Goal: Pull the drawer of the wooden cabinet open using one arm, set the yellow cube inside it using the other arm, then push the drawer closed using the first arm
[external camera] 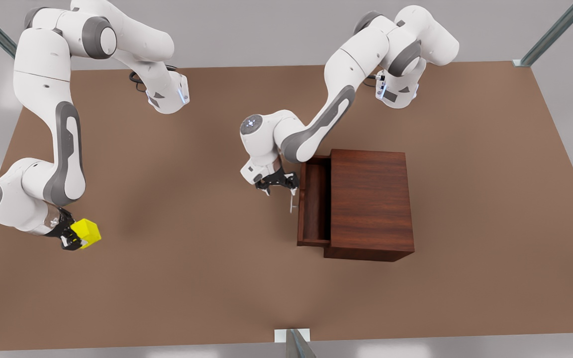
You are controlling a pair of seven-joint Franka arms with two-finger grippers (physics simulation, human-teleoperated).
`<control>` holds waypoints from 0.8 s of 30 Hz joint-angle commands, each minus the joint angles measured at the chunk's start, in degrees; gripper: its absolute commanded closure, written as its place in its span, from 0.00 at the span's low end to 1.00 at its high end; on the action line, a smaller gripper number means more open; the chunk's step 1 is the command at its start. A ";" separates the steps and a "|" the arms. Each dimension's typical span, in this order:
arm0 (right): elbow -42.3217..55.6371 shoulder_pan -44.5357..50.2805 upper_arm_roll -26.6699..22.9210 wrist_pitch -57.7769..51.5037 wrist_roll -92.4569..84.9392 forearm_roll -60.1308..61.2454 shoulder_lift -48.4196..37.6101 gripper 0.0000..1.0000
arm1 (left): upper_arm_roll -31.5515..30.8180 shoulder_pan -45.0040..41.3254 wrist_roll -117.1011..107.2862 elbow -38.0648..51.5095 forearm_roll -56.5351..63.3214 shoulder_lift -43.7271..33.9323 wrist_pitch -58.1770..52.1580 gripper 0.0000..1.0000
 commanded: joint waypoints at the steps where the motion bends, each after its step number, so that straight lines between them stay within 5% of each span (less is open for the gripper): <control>1: 0.24 -0.01 0.02 -2.70 5.02 -0.67 0.02 0.45 | -0.02 -0.28 -1.34 0.67 -0.04 0.39 0.37 0.00; 16: 0.24 -0.01 0.02 -2.79 5.11 -0.76 0.20 0.45 | -0.29 -0.89 -2.48 2.43 -0.48 0.56 0.20 0.00; 20: 0.41 1.66 0.02 -3.84 7.92 -0.41 -0.07 0.45 | 0.24 0.07 9.73 2.08 -5.75 -9.01 -13.68 0.00; 22: 1.47 4.55 0.02 -6.04 12.40 -0.32 -0.51 0.45 | 0.42 10.25 25.09 1.99 -12.42 -18.06 -24.23 0.00; 24: 1.64 8.59 0.02 -8.58 19.60 -0.23 -1.82 0.45 | 0.33 34.59 51.45 1.55 -24.81 -22.29 -31.44 0.00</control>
